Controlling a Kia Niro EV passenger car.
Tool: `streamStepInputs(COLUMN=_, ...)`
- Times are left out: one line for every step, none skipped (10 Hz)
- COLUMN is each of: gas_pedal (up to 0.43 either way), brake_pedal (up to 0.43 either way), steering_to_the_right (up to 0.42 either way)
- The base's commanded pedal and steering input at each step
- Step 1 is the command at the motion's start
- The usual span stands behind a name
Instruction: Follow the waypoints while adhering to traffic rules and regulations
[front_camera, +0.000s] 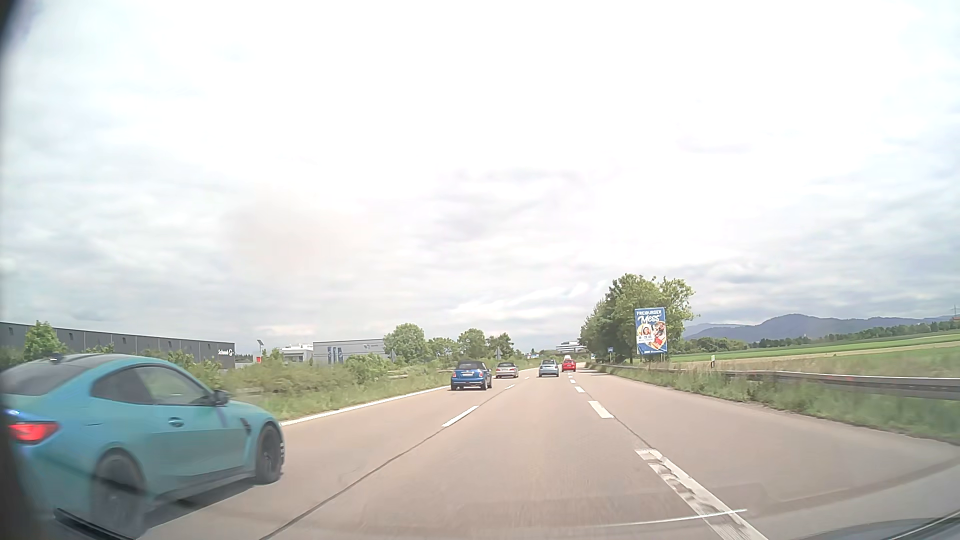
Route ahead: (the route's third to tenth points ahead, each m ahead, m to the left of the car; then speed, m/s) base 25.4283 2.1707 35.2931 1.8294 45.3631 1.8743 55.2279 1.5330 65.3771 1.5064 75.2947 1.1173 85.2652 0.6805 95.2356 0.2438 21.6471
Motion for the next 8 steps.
streamStepInputs(gas_pedal=0.189, brake_pedal=0.000, steering_to_the_right=0.000)
streamStepInputs(gas_pedal=0.189, brake_pedal=0.000, steering_to_the_right=0.000)
streamStepInputs(gas_pedal=0.189, brake_pedal=0.000, steering_to_the_right=0.000)
streamStepInputs(gas_pedal=0.189, brake_pedal=0.000, steering_to_the_right=0.000)
streamStepInputs(gas_pedal=0.189, brake_pedal=0.000, steering_to_the_right=0.000)
streamStepInputs(gas_pedal=0.189, brake_pedal=0.000, steering_to_the_right=0.000)
streamStepInputs(gas_pedal=0.189, brake_pedal=0.000, steering_to_the_right=0.000)
streamStepInputs(gas_pedal=0.189, brake_pedal=0.000, steering_to_the_right=0.000)
